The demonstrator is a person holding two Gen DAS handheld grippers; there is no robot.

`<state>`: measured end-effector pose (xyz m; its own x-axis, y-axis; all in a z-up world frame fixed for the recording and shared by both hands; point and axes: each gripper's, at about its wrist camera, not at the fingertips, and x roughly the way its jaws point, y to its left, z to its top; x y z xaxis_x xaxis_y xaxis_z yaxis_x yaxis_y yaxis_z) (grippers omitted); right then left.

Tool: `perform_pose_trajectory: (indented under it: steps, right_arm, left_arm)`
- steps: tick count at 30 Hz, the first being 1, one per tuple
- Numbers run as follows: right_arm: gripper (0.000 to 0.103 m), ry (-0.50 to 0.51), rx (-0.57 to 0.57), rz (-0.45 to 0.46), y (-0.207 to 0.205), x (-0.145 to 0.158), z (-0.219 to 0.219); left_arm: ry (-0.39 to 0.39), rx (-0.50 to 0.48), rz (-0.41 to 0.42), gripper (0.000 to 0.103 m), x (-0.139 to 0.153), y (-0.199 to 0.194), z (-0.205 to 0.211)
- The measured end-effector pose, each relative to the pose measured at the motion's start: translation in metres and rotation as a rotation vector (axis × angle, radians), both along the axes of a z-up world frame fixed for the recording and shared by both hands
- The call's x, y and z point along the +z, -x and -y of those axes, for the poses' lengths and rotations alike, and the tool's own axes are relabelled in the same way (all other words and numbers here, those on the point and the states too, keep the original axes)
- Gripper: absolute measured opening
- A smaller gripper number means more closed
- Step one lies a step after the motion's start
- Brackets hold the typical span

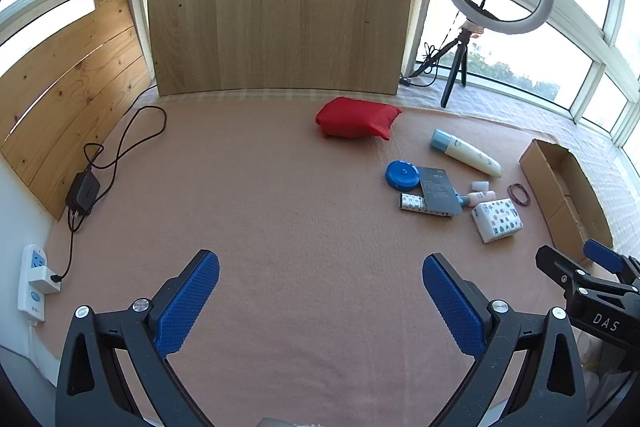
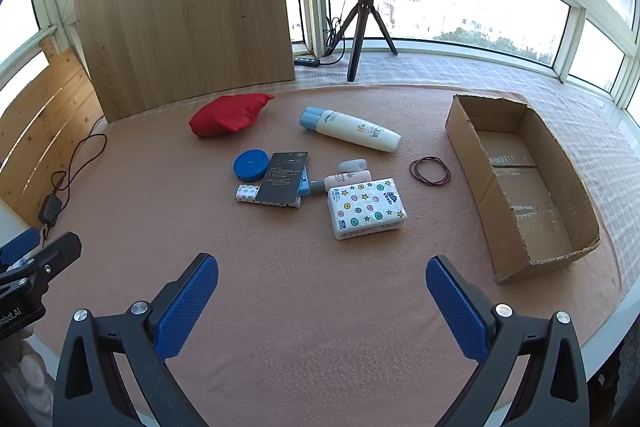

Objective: Organize objects

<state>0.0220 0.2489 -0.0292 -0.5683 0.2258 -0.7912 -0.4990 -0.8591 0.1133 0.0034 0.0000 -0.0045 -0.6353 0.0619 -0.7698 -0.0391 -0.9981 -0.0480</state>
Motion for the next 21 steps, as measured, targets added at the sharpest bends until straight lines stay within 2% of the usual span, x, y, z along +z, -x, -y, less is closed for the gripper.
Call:
perform_pose_trajectory:
  steps: [21]
  right_arm:
    - [0.102, 0.007, -0.012, 0.015, 0.0002, -0.0014, 0.0025]
  left_arm:
    - [-0.001, -0.012, 0.0, 0.103, 0.0001, 0.0002, -0.0041]
